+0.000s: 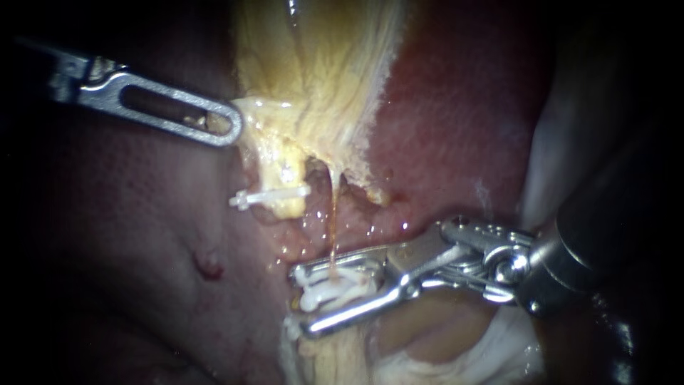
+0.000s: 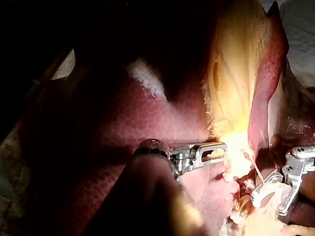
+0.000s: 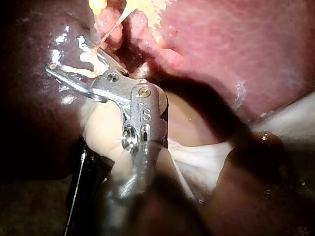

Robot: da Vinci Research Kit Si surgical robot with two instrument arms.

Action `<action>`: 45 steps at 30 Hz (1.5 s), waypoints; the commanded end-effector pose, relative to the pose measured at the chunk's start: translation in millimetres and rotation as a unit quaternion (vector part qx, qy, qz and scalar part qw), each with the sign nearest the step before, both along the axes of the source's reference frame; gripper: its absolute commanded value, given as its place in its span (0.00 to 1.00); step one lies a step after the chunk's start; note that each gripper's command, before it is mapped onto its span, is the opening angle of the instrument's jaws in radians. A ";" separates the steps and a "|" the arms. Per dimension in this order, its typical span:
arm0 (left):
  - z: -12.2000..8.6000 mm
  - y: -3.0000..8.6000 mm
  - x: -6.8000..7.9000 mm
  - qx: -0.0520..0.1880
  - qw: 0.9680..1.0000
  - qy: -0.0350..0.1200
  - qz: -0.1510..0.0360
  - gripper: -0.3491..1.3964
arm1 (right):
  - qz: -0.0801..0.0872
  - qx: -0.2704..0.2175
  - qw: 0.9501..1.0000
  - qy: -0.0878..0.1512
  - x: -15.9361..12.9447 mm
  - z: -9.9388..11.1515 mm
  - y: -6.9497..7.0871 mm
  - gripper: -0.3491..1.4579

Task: Clipping second clip right tube

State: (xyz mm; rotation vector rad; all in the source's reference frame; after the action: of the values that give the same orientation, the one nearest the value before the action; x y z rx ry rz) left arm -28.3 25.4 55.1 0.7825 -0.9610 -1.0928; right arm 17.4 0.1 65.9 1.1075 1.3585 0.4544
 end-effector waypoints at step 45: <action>0.2 -0.1 0.0 0.000 1.000 0.000 0.000 0.00 | -0.010 0.009 1.000 -0.019 -2.2 1.0 0.4 0.00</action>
State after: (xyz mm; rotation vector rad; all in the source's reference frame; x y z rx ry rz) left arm -28.3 25.3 55.3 0.7811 -0.9613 -1.0932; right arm 15.2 0.6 67.0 1.1210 1.3113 0.4705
